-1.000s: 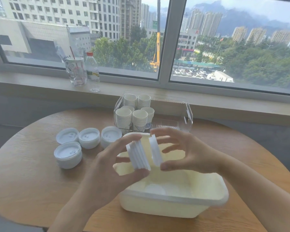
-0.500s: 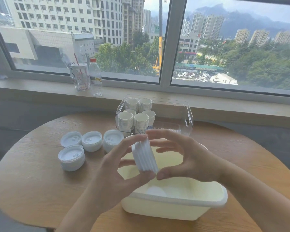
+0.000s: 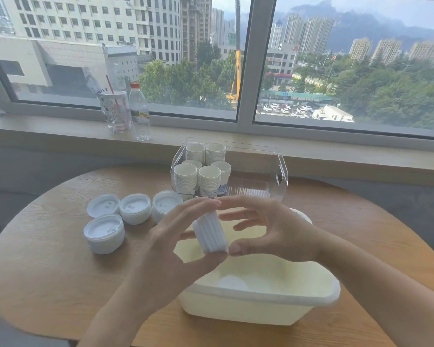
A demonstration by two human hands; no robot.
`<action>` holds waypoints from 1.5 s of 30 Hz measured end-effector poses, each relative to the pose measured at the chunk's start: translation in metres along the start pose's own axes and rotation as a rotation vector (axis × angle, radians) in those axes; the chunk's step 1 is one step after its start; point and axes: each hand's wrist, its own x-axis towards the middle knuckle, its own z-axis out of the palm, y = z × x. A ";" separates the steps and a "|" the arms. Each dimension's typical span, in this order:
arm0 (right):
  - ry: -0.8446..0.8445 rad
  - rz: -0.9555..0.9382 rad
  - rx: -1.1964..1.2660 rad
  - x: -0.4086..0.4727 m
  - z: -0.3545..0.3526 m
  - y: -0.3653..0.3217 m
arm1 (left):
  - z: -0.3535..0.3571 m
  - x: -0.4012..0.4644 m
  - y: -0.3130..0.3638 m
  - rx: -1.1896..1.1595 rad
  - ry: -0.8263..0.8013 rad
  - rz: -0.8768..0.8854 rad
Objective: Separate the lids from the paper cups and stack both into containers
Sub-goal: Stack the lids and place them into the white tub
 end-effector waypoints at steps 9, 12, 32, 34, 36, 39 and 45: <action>-0.583 0.273 -0.614 0.031 0.006 0.043 | -0.016 0.000 -0.015 0.140 0.072 -0.036; -0.757 0.309 -0.676 0.038 0.016 0.060 | -0.016 0.008 -0.019 0.124 0.025 -0.072; -0.668 0.094 -1.049 0.037 0.036 0.076 | 0.000 0.027 -0.039 0.130 -0.116 -0.066; -0.587 0.119 -0.974 0.038 0.031 0.072 | -0.001 0.026 -0.036 0.125 -0.107 -0.087; -0.494 0.129 -0.856 0.037 0.024 0.065 | -0.003 0.024 -0.034 0.115 -0.096 -0.094; -0.378 0.117 -0.724 0.032 0.017 0.056 | -0.007 0.021 -0.033 0.095 -0.076 -0.125; -0.070 0.075 -0.288 0.016 0.000 0.049 | -0.017 0.012 -0.028 0.017 -0.005 -0.185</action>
